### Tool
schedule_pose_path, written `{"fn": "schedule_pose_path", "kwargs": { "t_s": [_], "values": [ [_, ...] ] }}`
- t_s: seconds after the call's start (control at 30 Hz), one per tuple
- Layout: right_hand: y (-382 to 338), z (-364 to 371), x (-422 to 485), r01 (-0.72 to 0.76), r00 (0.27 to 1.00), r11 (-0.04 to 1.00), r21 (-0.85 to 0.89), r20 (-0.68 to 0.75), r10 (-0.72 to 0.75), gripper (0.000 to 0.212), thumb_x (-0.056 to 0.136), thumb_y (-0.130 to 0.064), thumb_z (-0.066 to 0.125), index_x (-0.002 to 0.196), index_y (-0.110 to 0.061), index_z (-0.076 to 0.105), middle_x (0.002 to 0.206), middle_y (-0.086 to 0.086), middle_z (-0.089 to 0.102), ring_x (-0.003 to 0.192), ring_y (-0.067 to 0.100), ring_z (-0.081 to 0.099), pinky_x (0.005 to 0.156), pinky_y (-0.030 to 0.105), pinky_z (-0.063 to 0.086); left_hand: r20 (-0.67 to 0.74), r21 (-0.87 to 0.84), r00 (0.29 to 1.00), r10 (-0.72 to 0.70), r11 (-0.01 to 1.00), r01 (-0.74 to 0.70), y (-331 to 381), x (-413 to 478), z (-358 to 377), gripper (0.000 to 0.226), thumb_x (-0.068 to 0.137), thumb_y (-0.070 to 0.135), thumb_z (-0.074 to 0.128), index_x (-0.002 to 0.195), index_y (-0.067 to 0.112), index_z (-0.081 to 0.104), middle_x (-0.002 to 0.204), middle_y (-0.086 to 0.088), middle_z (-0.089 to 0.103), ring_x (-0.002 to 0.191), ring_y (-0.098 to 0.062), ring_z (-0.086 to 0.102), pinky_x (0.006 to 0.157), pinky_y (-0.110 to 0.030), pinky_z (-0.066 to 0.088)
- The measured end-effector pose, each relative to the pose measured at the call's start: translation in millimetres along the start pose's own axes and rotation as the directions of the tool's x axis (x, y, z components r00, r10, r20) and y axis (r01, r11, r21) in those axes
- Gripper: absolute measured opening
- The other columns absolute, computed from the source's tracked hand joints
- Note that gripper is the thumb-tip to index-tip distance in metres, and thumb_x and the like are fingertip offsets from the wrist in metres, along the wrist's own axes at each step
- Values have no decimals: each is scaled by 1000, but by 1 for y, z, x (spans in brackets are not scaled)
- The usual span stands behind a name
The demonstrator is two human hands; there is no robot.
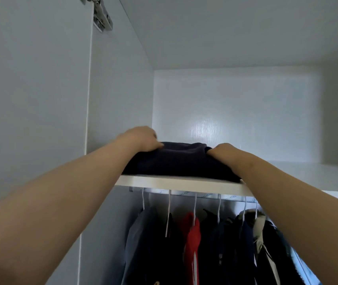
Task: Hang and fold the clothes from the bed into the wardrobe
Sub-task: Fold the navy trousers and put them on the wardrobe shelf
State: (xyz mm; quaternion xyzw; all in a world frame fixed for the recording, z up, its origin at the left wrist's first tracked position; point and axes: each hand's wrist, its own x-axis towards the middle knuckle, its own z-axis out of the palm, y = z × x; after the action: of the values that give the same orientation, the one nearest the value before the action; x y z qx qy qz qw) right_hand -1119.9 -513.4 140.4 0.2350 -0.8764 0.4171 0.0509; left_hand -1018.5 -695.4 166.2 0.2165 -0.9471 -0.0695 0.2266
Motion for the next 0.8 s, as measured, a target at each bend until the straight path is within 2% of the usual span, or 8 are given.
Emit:
{"fn": "schedule_pose_path", "kwargs": {
  "t_s": [0.1,0.23,0.3,0.37,0.43,0.57,0.7,0.8],
  "values": [
    [-4,12,4,-7,1000,1000,18,-5,7,26,92,-9,43,66,-8,43,64,6,44,54,15,39,46,22,28,179,-44,981,77,997,-70,18,-4,21,64,85,67,35,129,25,55,137,0,49,122,-24,47,102,-37,34],
    [-16,27,10,12,1000,1000,13,-4,-12,18,93,-7,40,76,-5,47,72,7,45,68,20,45,59,23,34,14,45,999,47,998,-48,-5,6,36,53,89,66,28,123,37,55,130,6,55,119,-21,49,97,-40,37],
    [-23,31,7,65,997,997,-41,-39,-67,16,93,-14,42,103,-5,51,104,13,50,97,26,49,79,26,35,-13,72,1000,-9,997,9,-12,11,35,52,89,65,28,120,36,56,125,6,58,116,-21,51,89,-39,34],
    [-24,31,3,117,991,993,-25,-69,-119,39,91,-27,47,128,-14,47,137,12,35,120,30,42,95,32,36,-16,111,999,-44,993,45,-10,14,37,53,90,64,27,120,33,57,123,5,58,114,-22,51,85,-40,33],
    [-22,30,-5,218,976,976,1,21,-218,39,91,-36,48,125,-18,53,137,6,44,117,25,46,100,33,37,20,115,998,-59,992,56,-8,16,38,51,90,58,27,120,30,57,125,3,57,114,-24,51,91,-41,35],
    [-18,25,-12,268,937,925,-269,295,-185,49,98,-46,30,133,-16,49,140,2,45,121,18,43,97,27,27,145,4,988,-47,999,47,-19,17,25,52,86,56,39,124,24,56,133,-3,52,118,-26,49,99,-37,36],
    [-23,24,-5,267,939,844,-464,323,-120,44,104,-29,19,147,-18,27,152,6,27,139,23,27,111,30,19,149,140,989,-3,990,-18,-32,13,25,59,90,66,22,137,35,41,147,6,38,135,-22,34,110,-45,20],
    [-22,27,2,262,945,823,-504,307,-113,44,104,-27,21,145,-14,32,150,8,32,137,24,31,109,30,22,140,142,990,-6,990,-14,-34,9,33,62,88,69,15,140,41,32,149,6,35,136,-23,32,111,-49,20]
  ]
}}
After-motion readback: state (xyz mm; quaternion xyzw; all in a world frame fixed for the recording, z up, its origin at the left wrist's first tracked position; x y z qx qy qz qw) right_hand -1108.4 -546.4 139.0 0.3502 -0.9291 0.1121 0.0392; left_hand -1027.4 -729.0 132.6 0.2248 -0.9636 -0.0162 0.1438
